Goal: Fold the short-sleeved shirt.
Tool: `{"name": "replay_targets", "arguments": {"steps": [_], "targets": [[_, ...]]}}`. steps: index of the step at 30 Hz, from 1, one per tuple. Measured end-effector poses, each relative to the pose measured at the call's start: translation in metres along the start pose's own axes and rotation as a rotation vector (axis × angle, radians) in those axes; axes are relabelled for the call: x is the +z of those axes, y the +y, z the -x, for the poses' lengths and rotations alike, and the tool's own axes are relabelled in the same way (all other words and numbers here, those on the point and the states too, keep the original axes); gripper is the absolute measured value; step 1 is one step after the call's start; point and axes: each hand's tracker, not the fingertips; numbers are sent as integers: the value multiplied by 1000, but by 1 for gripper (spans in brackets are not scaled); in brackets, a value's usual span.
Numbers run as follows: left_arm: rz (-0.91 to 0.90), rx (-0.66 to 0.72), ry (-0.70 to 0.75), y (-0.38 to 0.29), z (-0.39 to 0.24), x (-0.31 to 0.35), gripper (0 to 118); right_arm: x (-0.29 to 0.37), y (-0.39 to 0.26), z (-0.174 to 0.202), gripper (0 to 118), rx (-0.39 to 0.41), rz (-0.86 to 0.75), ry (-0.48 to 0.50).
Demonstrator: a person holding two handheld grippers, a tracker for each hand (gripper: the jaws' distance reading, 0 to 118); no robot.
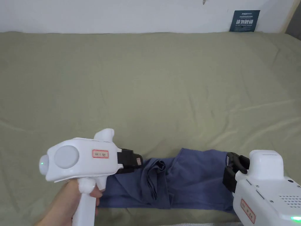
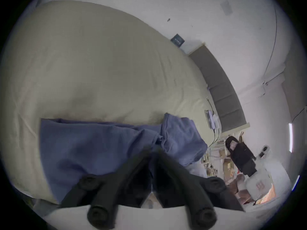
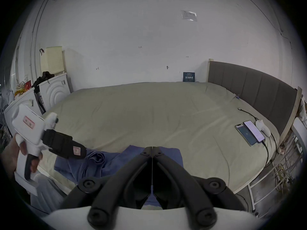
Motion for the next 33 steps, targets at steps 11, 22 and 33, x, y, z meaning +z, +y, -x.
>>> {"name": "replay_targets", "arguments": {"steps": [11,22,33], "targets": [[93,53,-51,-14,22,-9,0,-6,-5,8,1,-8,24,34],[252,-3,-119,-42,-16,-130,0,-4,-11,-8,1,7,61,-3],[98,-77,-97,-18,-10,-37,0,-4,-6,-4,1,16,60,-6]]}}
